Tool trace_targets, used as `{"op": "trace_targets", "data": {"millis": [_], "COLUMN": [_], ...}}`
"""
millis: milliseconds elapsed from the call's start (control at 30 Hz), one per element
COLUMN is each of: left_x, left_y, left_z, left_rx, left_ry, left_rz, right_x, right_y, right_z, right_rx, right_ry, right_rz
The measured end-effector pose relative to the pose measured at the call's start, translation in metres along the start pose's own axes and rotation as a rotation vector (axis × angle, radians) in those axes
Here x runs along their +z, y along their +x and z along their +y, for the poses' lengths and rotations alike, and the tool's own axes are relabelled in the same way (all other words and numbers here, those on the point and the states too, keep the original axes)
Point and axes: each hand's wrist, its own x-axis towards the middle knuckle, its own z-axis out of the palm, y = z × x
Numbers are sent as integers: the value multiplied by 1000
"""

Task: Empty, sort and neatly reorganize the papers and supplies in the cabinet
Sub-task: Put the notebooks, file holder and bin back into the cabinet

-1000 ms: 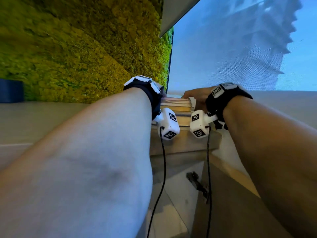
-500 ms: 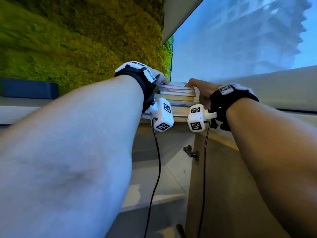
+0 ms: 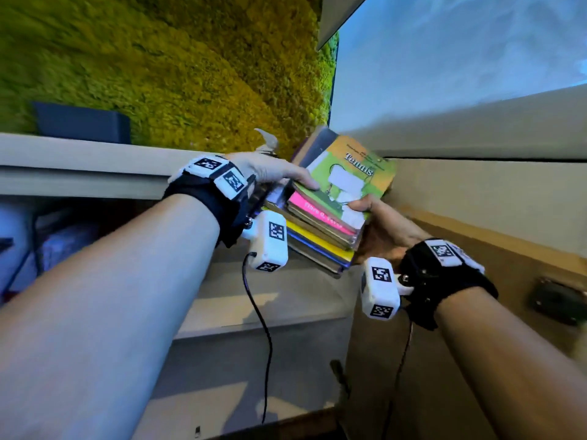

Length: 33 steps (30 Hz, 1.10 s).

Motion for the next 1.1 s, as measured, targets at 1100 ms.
{"op": "trace_targets", "data": {"millis": [1100], "left_x": [-42], "left_y": [23], "left_z": [-265], "left_rx": [-626], "left_ry": [-384], "left_rz": [-158], "right_x": [131], "right_y": [142], "right_z": [187], "right_rx": [658], "right_ry": [54], "right_rz": [-38]}}
